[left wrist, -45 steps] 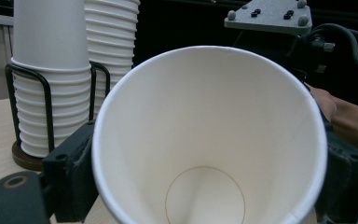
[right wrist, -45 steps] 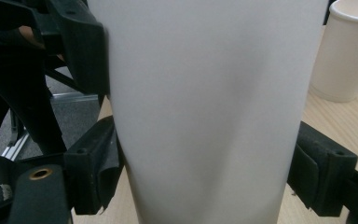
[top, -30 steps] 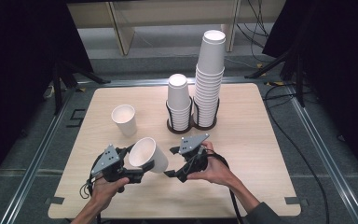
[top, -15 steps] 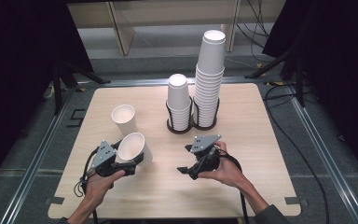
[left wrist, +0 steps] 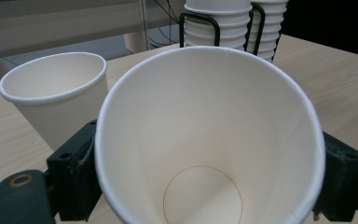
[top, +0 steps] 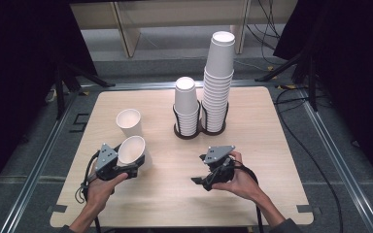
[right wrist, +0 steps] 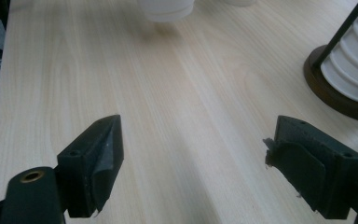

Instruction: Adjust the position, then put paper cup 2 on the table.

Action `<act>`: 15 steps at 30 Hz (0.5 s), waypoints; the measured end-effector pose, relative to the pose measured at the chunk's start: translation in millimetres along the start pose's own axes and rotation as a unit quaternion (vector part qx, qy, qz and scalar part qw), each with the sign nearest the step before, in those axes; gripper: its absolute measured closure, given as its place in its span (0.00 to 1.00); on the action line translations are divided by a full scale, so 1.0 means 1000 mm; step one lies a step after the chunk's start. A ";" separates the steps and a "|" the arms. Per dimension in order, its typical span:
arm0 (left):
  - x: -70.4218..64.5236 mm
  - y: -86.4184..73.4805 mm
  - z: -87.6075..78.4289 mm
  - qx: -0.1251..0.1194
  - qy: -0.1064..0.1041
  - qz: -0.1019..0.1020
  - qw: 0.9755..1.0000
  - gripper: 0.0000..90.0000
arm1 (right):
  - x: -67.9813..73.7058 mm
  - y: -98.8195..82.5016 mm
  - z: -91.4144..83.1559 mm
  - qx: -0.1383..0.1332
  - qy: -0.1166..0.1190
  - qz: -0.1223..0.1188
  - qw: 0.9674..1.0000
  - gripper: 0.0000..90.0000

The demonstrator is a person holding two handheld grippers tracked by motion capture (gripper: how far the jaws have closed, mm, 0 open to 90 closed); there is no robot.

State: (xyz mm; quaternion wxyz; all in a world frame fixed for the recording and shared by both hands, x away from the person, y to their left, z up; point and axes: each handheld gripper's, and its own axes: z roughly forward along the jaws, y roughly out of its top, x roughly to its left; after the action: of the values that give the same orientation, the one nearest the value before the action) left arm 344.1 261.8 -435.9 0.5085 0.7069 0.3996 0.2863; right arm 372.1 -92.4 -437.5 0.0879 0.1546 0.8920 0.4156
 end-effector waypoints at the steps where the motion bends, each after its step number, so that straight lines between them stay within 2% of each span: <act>1: 0.001 0.000 0.001 -0.002 -0.002 0.000 1.000 0.15 | 0.000 -0.001 -0.001 0.001 -0.001 -0.001 1.000 0.20; 15: 0.003 0.004 0.020 0.009 0.010 -0.003 1.000 0.15 | 0.005 -0.013 -0.011 0.010 -0.011 0.004 1.000 0.20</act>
State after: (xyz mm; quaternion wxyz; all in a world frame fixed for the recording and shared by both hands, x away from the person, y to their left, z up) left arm 362.8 253.5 -438.4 0.4990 0.7074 0.4093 0.2882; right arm 361.6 -106.3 -440.4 0.0947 0.1638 0.8944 0.4053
